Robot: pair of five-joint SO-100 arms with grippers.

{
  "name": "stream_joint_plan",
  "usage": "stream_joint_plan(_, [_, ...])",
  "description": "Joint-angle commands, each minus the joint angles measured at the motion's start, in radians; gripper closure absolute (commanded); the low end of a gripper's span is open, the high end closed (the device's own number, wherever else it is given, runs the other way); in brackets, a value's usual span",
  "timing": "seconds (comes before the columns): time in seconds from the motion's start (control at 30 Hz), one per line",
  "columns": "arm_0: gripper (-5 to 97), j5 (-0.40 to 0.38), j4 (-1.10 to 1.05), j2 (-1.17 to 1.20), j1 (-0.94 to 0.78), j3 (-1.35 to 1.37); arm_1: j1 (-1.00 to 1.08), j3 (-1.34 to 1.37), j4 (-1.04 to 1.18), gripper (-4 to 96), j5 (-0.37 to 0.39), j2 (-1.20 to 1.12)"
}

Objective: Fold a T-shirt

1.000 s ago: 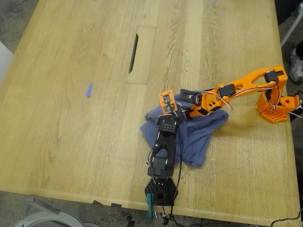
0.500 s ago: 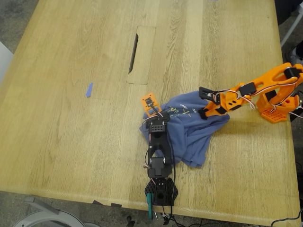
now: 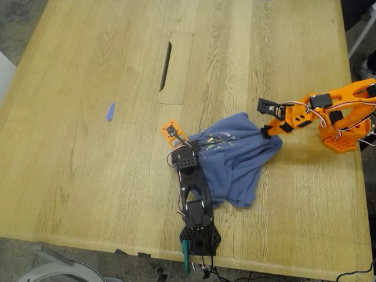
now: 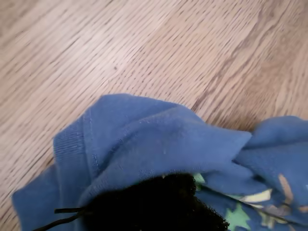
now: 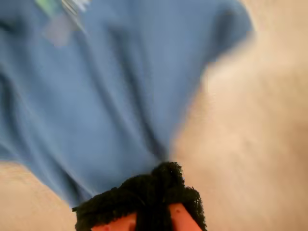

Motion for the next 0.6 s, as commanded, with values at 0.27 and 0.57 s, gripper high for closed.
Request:
stream_joint_plan(0.27, [92,0.021,0.249,0.153,0.308,-0.348,-0.003,-0.749,0.103,91.3,-0.018,-0.468])
stream_joint_plan(0.57, [92,0.014,0.241,0.344,0.399,-0.054,-0.012,-1.146,-0.041,91.3,-0.028,-0.868])
